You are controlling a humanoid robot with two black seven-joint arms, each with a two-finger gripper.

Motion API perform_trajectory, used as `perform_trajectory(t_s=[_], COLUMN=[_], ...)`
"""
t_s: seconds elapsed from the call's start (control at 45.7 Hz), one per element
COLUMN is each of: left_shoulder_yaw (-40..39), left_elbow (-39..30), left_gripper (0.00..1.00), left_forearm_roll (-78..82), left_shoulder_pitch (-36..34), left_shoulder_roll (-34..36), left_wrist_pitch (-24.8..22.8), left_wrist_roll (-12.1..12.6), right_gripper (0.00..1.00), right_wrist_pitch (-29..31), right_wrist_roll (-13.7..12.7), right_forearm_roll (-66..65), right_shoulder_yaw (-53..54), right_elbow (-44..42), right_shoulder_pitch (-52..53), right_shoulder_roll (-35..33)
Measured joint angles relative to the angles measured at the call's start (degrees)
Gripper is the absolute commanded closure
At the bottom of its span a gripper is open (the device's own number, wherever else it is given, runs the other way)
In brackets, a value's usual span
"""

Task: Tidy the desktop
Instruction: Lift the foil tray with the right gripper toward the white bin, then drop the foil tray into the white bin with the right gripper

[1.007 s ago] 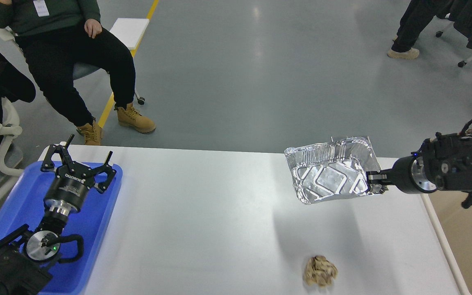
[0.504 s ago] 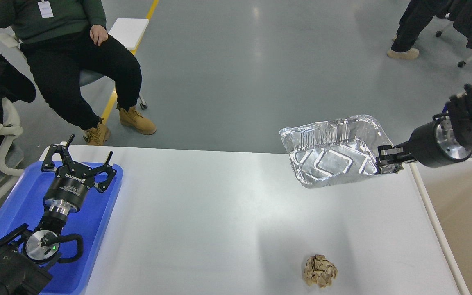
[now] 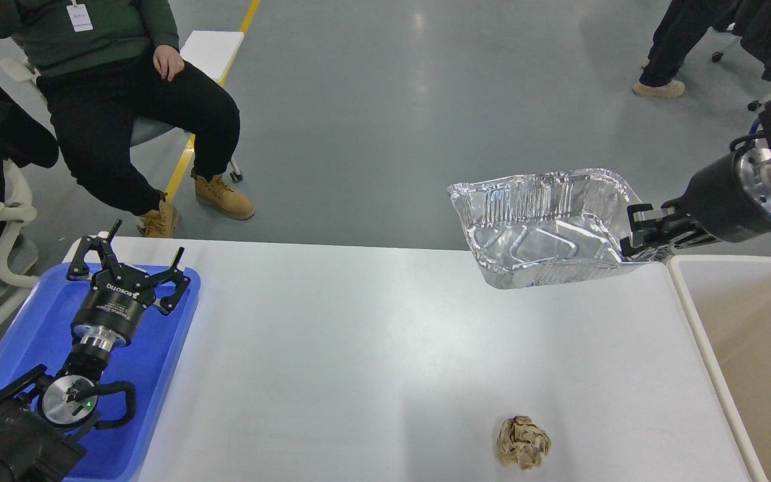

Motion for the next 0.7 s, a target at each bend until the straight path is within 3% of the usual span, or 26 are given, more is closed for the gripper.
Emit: perform_trajectory(t_s=[0.372,0.701], left_shoulder_yaw=[0.00,-0.01], left_elbow=[0.00,0.00], left_gripper=[0.01,0.01], left_forearm_roll=[0.00,0.00], left_shoulder_pitch=[0.00,-0.01], left_shoulder_roll=[0.00,0.00], left_wrist_pitch=[0.00,0.00], left_wrist_roll=[-0.08,-0.08], right_gripper=[1.00,1.00], right_wrist_pitch=[1.75,3.16], right_wrist_roll=[-0.03,-0.17], right_forearm_roll=[1.17,0.43], right_shoulder_yaw=[0.05,-0.16], right_elbow=[-1.80,-11.58], right_shoulder_pitch=[1.05,-2.16], right_shoulder_roll=[-2.77,-12.46])
